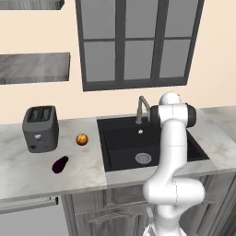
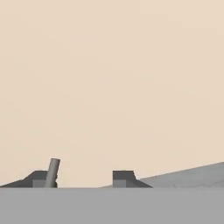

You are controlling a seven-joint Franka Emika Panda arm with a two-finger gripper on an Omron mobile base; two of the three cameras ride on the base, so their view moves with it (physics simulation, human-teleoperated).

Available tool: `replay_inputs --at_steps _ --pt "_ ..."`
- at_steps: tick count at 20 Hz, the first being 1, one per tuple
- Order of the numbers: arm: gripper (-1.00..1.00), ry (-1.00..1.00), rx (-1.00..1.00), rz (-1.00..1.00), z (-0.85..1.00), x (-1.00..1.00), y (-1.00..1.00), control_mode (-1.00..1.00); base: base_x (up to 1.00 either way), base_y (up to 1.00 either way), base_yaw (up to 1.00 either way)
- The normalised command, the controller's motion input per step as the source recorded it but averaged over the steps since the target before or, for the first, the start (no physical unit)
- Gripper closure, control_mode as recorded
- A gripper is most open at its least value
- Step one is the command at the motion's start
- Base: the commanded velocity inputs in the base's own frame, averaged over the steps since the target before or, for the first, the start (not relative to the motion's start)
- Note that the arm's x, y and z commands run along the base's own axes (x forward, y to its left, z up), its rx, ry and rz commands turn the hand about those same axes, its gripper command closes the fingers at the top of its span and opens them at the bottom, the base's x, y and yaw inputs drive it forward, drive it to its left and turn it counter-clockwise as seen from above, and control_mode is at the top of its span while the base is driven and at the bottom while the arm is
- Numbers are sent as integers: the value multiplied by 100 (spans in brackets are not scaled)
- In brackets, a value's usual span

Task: Turn on the sink faucet. Then move the eggplant from the counter to the sink. Turn off the sink. Move the vegetable from the sink to the pot next to the stove. Finally move the pot to the front right burner.

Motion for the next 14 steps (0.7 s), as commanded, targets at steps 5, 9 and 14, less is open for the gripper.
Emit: replay_inputs --at_steps 5,9,14 --pt "100 1 1 -3 -3 0 -32 -100 0 0 0" --pt "100 9 0 -3 -16 0 -48 -100 0 0 0" --pt "100 11 0 -3 -11 -4 -58 -100 0 0 0"
